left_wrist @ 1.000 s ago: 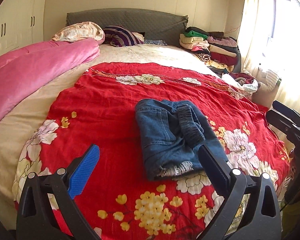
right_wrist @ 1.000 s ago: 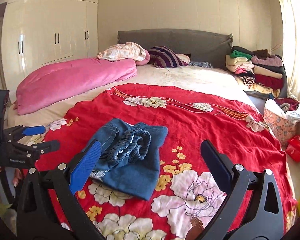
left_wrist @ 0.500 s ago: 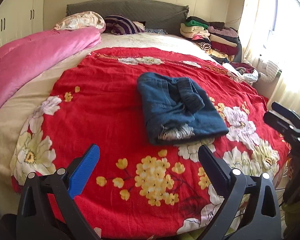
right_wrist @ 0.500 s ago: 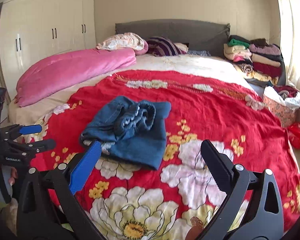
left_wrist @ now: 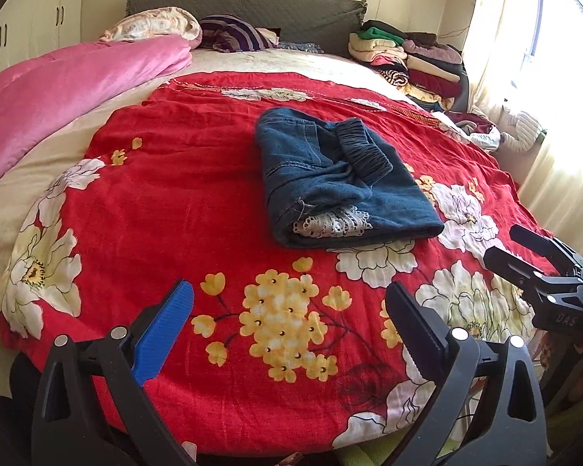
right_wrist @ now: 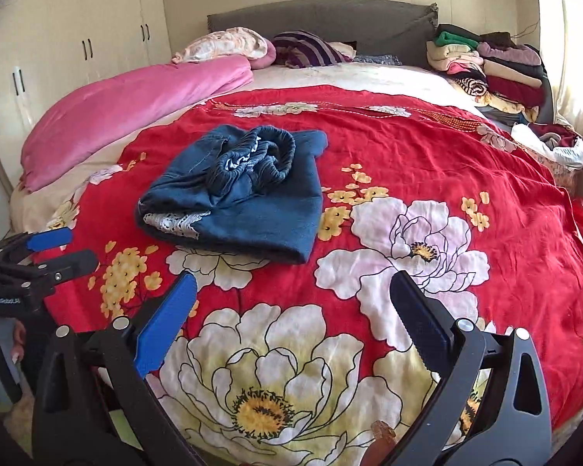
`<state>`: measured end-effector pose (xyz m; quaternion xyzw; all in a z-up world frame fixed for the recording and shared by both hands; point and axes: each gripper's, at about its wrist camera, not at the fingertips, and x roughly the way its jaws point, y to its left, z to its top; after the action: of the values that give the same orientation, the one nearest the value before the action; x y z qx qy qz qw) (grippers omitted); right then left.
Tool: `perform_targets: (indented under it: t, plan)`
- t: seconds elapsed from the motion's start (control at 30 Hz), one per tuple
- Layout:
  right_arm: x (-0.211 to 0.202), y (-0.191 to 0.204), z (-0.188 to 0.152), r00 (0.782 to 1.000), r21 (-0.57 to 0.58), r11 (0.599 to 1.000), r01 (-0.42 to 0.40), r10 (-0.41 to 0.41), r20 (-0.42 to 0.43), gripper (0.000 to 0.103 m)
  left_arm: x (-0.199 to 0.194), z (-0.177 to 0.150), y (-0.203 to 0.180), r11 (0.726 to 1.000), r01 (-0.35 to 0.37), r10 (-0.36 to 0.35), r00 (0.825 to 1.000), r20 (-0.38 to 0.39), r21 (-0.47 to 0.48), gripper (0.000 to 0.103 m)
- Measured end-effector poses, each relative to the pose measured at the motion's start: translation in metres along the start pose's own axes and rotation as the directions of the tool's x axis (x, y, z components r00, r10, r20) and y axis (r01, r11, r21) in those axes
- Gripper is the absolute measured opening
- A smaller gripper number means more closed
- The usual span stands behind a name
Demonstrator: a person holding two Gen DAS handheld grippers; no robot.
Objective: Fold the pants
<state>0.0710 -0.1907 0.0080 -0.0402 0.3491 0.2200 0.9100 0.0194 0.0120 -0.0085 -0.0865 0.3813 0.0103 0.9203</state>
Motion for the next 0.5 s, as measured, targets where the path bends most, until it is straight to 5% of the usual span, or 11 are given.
perform_targets:
  t: [0.5]
  plan:
    - [-0.0042,0.0017,0.0018,1.0,0.0,1.0,-0.004,0.004,0.01,0.094,-0.0003,-0.0022,-0.0004,1.0,-0.004,0.004,1.0,-0.007,-0.003,0.099]
